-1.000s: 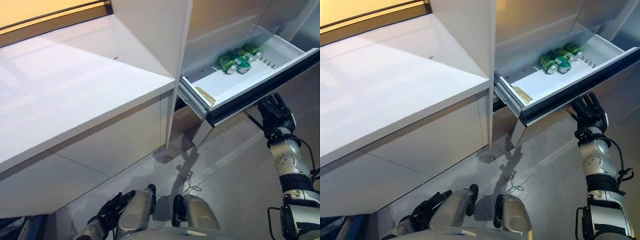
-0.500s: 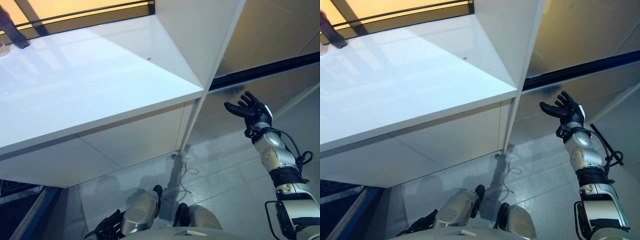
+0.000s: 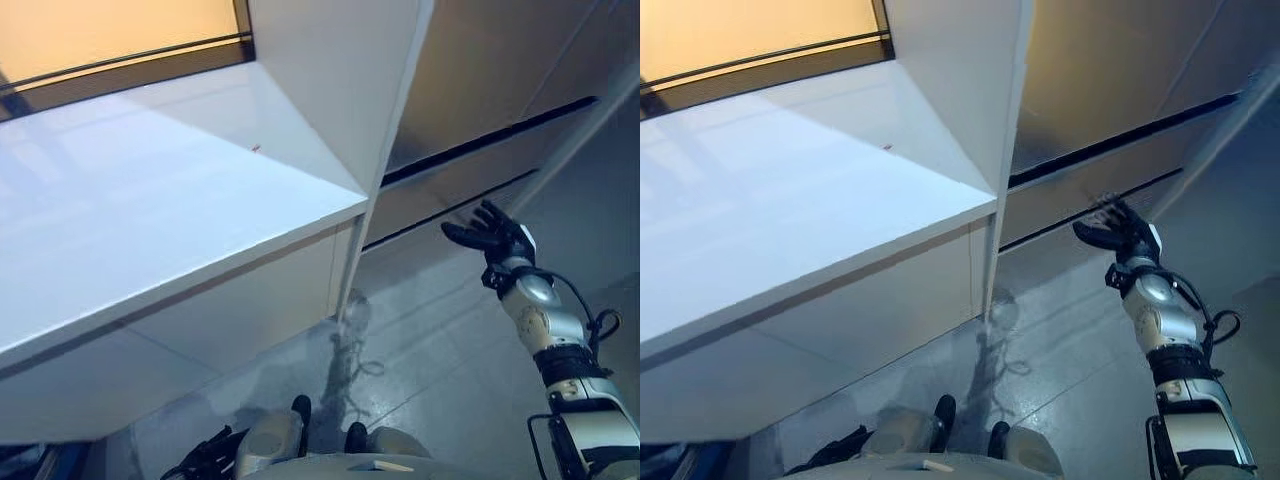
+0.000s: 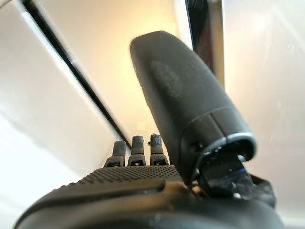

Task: Put drinks into fridge and close the fridge

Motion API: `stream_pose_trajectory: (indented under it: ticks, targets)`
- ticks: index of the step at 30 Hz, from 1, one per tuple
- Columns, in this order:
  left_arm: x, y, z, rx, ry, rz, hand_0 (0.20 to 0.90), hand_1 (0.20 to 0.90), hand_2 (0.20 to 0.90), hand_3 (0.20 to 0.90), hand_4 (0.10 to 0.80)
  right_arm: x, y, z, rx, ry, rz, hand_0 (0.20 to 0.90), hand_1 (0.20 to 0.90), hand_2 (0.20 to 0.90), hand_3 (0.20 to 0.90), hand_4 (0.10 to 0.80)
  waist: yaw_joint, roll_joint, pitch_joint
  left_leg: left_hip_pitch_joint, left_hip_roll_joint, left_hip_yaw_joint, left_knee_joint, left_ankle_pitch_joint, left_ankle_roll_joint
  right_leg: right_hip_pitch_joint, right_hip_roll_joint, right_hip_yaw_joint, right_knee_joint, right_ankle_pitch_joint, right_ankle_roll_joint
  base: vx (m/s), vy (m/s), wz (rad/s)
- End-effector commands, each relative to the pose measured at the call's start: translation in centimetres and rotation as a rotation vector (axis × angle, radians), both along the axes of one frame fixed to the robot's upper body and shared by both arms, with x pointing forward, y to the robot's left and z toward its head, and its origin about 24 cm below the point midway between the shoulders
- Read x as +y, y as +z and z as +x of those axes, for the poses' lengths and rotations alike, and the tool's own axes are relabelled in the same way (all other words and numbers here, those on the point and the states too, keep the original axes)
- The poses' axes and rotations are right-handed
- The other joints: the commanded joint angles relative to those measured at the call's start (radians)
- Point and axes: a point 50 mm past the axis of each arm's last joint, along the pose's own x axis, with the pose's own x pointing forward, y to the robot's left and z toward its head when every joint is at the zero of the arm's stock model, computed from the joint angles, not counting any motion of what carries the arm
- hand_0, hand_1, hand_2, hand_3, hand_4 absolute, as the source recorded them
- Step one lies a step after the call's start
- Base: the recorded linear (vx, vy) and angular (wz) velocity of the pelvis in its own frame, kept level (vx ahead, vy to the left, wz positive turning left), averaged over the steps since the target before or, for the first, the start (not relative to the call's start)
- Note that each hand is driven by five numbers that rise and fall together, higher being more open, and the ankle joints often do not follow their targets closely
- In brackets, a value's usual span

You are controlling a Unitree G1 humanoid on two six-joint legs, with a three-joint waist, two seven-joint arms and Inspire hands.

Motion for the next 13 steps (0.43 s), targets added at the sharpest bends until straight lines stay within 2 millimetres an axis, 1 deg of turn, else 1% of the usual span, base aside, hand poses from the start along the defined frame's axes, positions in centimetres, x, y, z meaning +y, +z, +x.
stream_pose_trajectory:
  ticks: [1,2,3,4,5,7,9,10,11,13]
  targets:
    - [-1.8,0.0,2.1,-0.072,-0.047,-0.040,0.900,0.900,0.900,0.900,0.800,0.3,1.4,0.2,-0.080,0.136,-0.054,0.900,0.900,0.900,0.900,0.800,-0.032,-0.003,-0.060,0.056,-0.002,0.070,-0.048,-0.076,0.023,-0.008,-0.013,0.050,-0.104,0.123,0.056,-0.104,-0.077,-0.34]
    - [-1.8,0.0,2.2,-0.074,-0.047,-0.036,0.900,0.900,0.900,0.900,0.800,0.6,0.2,-0.3,-0.036,0.158,-0.034,0.900,0.900,0.900,0.900,0.800,-0.035,-0.005,-0.069,0.061,0.001,0.075,-0.068,-0.068,0.019,-0.005,-0.008,0.052,-0.122,0.131,0.057,-0.066,-0.063,-0.32]
    - [-1.8,0.0,2.3,-0.078,-0.056,-0.033,0.900,0.900,0.900,0.900,0.800,1.0,-1.4,-1.1,0.026,0.180,-0.004,0.900,0.900,0.900,0.900,0.800,-0.038,-0.006,-0.082,0.070,0.005,0.080,-0.094,-0.059,0.013,0.003,-0.004,0.052,-0.146,0.140,0.060,-0.084,-0.078,-0.34]
    - [-1.8,0.0,2.4,-0.081,-0.061,-0.031,0.900,0.900,0.900,0.900,0.800,1.2,-2.5,-1.6,0.069,0.200,0.009,0.900,0.900,0.900,0.900,0.800,-0.039,-0.007,-0.090,0.075,0.008,0.084,-0.112,-0.052,0.010,0.007,-0.001,0.051,-0.159,0.145,0.060,-0.103,-0.082,-0.25]
    - [-1.9,0.1,2.5,-0.086,-0.070,-0.027,0.900,0.900,0.900,0.900,0.800,1.7,-4.4,-2.6,0.148,0.220,0.046,0.900,0.900,0.900,0.900,0.800,-0.042,-0.005,-0.105,0.083,0.013,0.089,-0.143,-0.037,0.005,0.013,0.005,0.050,-0.182,0.152,0.061,-0.084,-0.056,-0.20]
    - [-1.9,0.1,2.6,-0.085,-0.070,-0.025,0.900,0.900,0.900,0.900,0.800,2.1,-5.6,-3.3,0.194,0.228,0.070,0.900,0.900,0.900,0.900,0.800,-0.043,-0.004,-0.113,0.087,0.015,0.091,-0.156,-0.031,0.002,0.016,0.008,0.050,-0.191,0.154,0.061,-0.062,-0.037,-0.14]
    - [-1.7,0.0,2.7,-0.085,-0.070,-0.021,0.900,0.900,0.900,0.900,0.800,3.3,-9.3,-5.9,0.331,0.233,0.154,0.900,0.900,0.900,0.900,0.800,-0.047,-0.001,-0.130,0.097,0.019,0.099,-0.176,-0.023,-0.003,0.026,0.016,0.050,-0.211,0.158,0.060,-0.062,-0.046,-0.08]
    - [-1.7,0.0,2.8,-0.086,-0.066,-0.021,0.900,0.900,0.900,0.900,0.800,4.0,-11.3,-7.6,0.413,0.214,0.203,0.900,0.900,0.900,0.900,0.800,-0.049,0.001,-0.136,0.104,0.019,0.102,-0.181,-0.023,-0.005,0.033,0.020,0.049,-0.222,0.159,0.059,-0.039,-0.042,-0.09]
    - [-1.8,0.0,2.9,-0.083,-0.067,-0.021,0.900,0.900,0.900,0.900,0.800,4.6,-12.8,-8.9,0.476,0.204,0.232,0.900,0.900,0.900,0.900,0.800,-0.049,0.002,-0.141,0.109,0.020,0.107,-0.183,-0.024,-0.005,0.040,0.023,0.048,-0.228,0.159,0.057,-0.025,-0.036,-0.07]
    - [-2.0,-0.1,2.9,-0.082,-0.082,-0.017,0.900,0.900,0.900,0.900,0.800,5.4,-14.5,-10.8,0.558,0.169,0.271,0.900,0.900,0.900,0.900,0.800,-0.047,0.005,-0.147,0.114,0.022,0.113,-0.185,-0.025,-0.004,0.047,0.026,0.045,-0.232,0.157,0.053,-0.007,-0.015,-0.05]
